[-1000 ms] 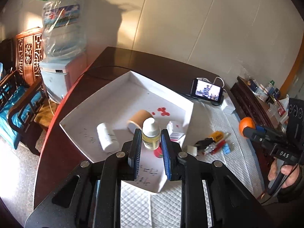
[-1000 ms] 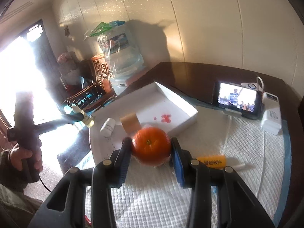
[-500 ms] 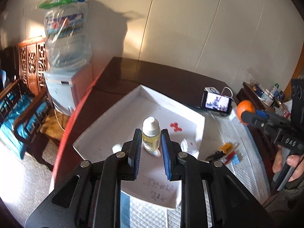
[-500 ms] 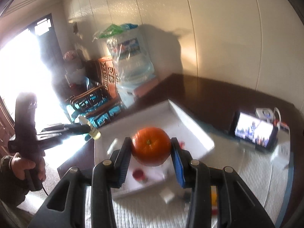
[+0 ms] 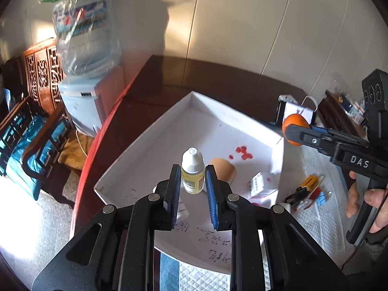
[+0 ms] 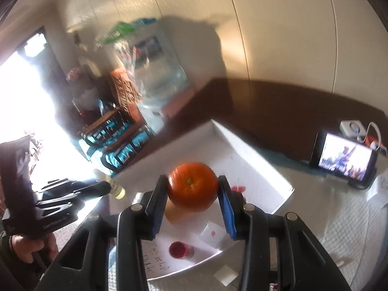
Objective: Organize rigid objects
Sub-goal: 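Open the right gripper to drop the orange while the left releases the dropper bottle, then move both open grippers back over the remaining objects on the pad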
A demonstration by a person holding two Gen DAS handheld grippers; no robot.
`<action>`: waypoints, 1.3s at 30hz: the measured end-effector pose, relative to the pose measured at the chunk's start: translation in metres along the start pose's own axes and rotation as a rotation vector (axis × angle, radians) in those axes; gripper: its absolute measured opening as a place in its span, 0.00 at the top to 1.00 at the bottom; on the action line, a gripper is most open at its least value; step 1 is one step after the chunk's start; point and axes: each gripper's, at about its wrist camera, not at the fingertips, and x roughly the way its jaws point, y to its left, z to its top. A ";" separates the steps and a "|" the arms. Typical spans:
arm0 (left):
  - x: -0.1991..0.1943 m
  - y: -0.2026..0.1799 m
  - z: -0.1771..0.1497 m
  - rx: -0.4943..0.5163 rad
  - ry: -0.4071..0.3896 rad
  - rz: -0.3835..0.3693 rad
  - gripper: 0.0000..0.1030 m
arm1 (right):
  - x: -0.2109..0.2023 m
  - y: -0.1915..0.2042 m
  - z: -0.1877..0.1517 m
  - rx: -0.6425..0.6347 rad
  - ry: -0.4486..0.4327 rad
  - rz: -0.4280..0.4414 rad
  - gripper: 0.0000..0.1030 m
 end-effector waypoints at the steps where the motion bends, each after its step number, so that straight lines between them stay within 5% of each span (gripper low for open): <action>1: 0.009 0.000 -0.001 -0.003 0.019 0.002 0.81 | 0.006 0.000 -0.001 0.003 0.013 -0.005 0.61; 11: 0.053 -0.005 -0.004 -0.004 0.117 0.008 0.81 | 0.034 -0.009 -0.014 0.053 0.064 -0.041 0.60; 12: 0.054 -0.005 -0.003 -0.003 0.120 0.011 0.81 | 0.036 -0.010 -0.014 0.057 0.069 -0.042 0.52; 13: 0.056 -0.005 -0.003 0.001 0.123 0.017 0.81 | 0.036 -0.012 -0.014 0.059 0.076 -0.043 0.30; 15: 0.059 -0.004 -0.003 0.008 0.132 0.035 0.80 | 0.036 -0.014 -0.016 0.065 0.074 -0.045 0.14; 20: 0.061 -0.001 -0.007 0.005 0.144 0.066 0.80 | 0.029 -0.013 -0.023 0.068 0.062 -0.034 0.13; 23: 0.055 -0.003 -0.011 0.027 0.146 0.072 0.80 | 0.018 -0.012 -0.028 0.063 0.031 -0.030 0.00; 28: 0.035 -0.029 -0.023 0.153 0.146 0.049 0.80 | -0.009 -0.020 -0.040 0.075 -0.014 -0.035 0.00; 34: 0.012 -0.089 -0.043 0.307 0.152 -0.163 0.80 | -0.062 -0.060 -0.066 0.206 -0.102 -0.042 0.00; 39: 0.022 -0.142 -0.077 0.442 0.251 -0.394 0.80 | -0.102 -0.105 -0.100 0.347 -0.126 -0.116 0.00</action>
